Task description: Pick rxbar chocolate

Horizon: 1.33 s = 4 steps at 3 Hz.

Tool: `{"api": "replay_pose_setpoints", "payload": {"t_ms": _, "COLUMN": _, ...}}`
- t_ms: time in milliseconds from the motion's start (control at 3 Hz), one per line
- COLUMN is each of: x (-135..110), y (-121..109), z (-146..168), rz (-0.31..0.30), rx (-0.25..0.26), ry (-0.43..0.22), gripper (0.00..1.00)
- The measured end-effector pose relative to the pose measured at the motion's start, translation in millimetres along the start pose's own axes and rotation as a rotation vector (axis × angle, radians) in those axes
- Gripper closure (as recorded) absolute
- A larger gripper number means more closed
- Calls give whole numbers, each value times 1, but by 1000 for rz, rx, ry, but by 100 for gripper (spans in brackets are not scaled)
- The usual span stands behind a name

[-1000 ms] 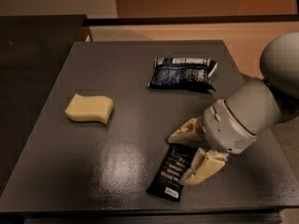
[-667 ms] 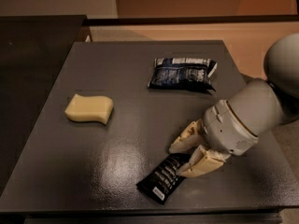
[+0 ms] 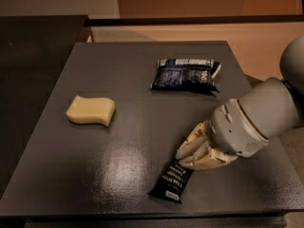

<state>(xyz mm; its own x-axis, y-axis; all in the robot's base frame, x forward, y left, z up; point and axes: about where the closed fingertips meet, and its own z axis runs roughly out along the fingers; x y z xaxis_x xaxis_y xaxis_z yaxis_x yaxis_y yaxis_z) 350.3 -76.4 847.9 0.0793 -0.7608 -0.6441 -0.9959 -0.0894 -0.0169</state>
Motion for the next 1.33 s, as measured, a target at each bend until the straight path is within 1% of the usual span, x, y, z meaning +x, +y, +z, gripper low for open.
{"api": "replay_pose_setpoints", "payload": {"t_ms": 333, "x": -11, "y": -2, "z": -13, "rz": -5, "rx": 43, "ry": -17, "gripper": 100}}
{"api": "replay_pose_setpoints", "payload": {"t_ms": 667, "x": -29, "y": -5, "z": -29, "rz": -11, "rx": 91, "ry": -32, "gripper": 100}}
{"api": "replay_pose_setpoints", "payload": {"t_ms": 1000, "x": -56, "y": -10, "z": -52, "rz": -29, "rx": 146, "ry": -41, "gripper": 100}}
{"api": "replay_pose_setpoints", "payload": {"t_ms": 1333, "x": -86, "y": -17, "z": -79, "rz": -60, "rx": 204, "ry": -51, "gripper": 100}}
